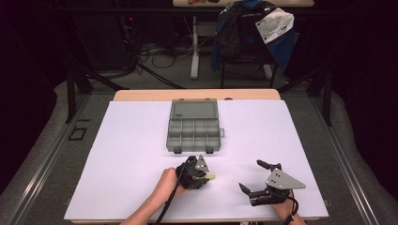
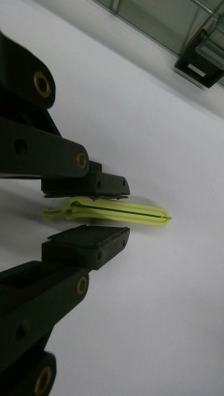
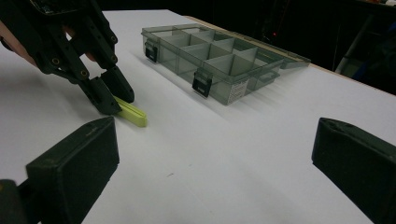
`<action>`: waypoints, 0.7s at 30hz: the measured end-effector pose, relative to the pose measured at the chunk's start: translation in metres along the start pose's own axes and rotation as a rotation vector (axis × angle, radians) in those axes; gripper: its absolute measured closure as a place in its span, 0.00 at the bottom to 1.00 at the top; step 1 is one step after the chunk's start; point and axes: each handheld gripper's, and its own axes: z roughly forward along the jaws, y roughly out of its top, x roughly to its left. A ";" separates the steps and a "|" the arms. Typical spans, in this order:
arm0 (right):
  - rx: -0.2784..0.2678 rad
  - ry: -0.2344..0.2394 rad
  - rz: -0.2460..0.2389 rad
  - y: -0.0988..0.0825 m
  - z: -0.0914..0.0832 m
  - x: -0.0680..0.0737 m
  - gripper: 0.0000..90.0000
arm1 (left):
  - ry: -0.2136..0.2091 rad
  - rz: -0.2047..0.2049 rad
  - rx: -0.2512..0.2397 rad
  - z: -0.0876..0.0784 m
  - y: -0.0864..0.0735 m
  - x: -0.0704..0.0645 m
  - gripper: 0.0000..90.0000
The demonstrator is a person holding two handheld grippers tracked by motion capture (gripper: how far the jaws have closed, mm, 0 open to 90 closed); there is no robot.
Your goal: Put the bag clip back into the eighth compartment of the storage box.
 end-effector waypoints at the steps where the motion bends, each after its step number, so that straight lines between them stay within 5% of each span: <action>1: -0.001 0.000 0.000 0.000 0.000 0.000 0.00 | -0.002 -0.001 -0.001 0.000 0.000 0.000 0.83; 21: -0.001 -0.004 -0.001 0.000 0.000 0.000 0.00 | -0.005 -0.010 -0.023 -0.004 -0.004 0.002 0.88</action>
